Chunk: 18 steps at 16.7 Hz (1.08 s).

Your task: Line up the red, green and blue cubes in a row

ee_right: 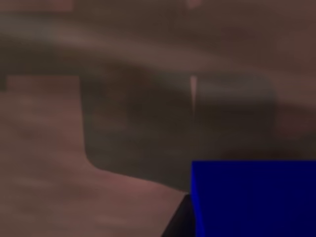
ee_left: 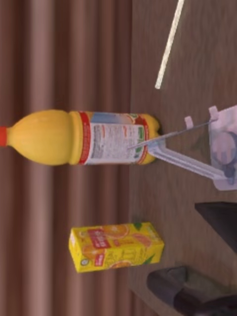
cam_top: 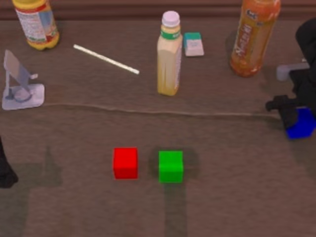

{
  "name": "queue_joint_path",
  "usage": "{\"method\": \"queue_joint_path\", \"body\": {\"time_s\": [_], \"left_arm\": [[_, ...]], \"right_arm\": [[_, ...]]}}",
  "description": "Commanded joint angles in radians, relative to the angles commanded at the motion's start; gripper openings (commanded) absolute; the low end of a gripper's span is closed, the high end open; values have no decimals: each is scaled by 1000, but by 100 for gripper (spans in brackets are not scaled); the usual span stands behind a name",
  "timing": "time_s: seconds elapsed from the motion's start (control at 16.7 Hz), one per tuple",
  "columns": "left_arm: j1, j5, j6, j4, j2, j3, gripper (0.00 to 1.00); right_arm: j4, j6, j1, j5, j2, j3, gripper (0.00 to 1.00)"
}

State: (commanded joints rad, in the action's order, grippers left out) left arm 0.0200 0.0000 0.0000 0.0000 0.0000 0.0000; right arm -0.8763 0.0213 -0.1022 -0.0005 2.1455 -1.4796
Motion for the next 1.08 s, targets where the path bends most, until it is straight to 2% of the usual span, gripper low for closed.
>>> {"method": "queue_joint_path", "body": {"time_s": [0.3, 0.72, 0.9, 1.08], "left_arm": [[0, 0, 0, 0, 0, 0, 100], [0, 0, 0, 0, 0, 0, 100], [0, 0, 0, 0, 0, 0, 100], [0, 0, 0, 0, 0, 0, 100]], "right_arm": [[-181, 1, -6, 1, -68, -108, 0], [-200, -15, -15, 1, -77, -119, 0], [-212, -113, -103, 2, -85, -114, 0], [-225, -302, -239, 5, -110, -96, 0]]}}
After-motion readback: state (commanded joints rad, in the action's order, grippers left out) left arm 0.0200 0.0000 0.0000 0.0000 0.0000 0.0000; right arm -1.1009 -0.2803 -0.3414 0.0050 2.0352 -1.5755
